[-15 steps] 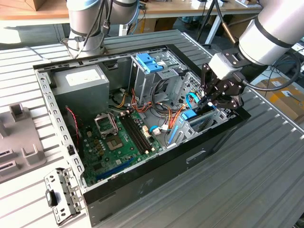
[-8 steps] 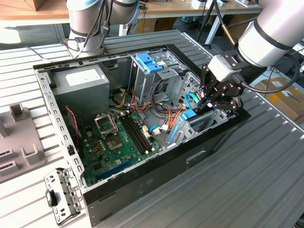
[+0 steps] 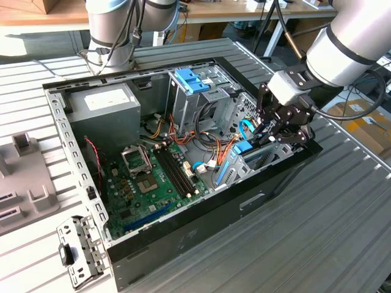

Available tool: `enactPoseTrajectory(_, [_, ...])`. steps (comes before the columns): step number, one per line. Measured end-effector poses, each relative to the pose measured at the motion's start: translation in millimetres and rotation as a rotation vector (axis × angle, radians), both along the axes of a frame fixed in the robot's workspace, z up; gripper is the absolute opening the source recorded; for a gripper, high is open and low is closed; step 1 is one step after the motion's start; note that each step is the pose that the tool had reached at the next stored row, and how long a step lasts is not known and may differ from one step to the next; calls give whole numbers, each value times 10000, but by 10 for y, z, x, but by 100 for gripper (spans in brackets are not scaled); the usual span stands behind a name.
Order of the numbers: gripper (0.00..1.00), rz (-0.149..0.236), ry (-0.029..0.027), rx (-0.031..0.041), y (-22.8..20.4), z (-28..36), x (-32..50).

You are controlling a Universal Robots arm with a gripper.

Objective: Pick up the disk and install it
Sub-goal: 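Insert the second disk wire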

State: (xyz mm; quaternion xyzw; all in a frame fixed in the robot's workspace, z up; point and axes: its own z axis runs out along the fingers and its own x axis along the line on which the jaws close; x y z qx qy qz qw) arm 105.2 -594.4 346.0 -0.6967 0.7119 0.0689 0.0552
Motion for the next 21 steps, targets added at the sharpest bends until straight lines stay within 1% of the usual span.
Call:
enactPoseTrajectory(1, [30,0,-6,8,2,58,0])
enactPoseTrajectory(2, [30,-1,-14,10,7,99,0])
enactPoseTrajectory(3, [30,-1,-16,9,17,111,0])
enactPoseTrajectory(4, [29,-1,-17,14,41,113,-1])
enactPoseTrajectory(5, [29,-1,-17,30,43,113,-1])
enactPoseTrajectory(6, [22,0,-17,53,44,112,-1])
enactPoseTrajectory(7, [15,0,-17,97,44,108,-1])
enactPoseTrajectory(8, [11,-1,-17,119,44,104,-1])
enactPoseTrajectory(9, [11,-1,-16,140,44,99,-1])
enactPoseTrajectory(12, [11,-1,9,143,19,73,-1])
enactPoseTrajectory(17, [11,-1,98,138,12,-18,1])
enactPoseTrajectory(18, [11,-2,135,126,11,-52,1])
enactPoseTrajectory(19, [11,-1,159,122,11,-77,2])
enactPoseTrajectory(20, [11,-1,168,131,10,-93,2])
enactPoseTrajectory(21, [11,-1,170,120,3,-87,2])
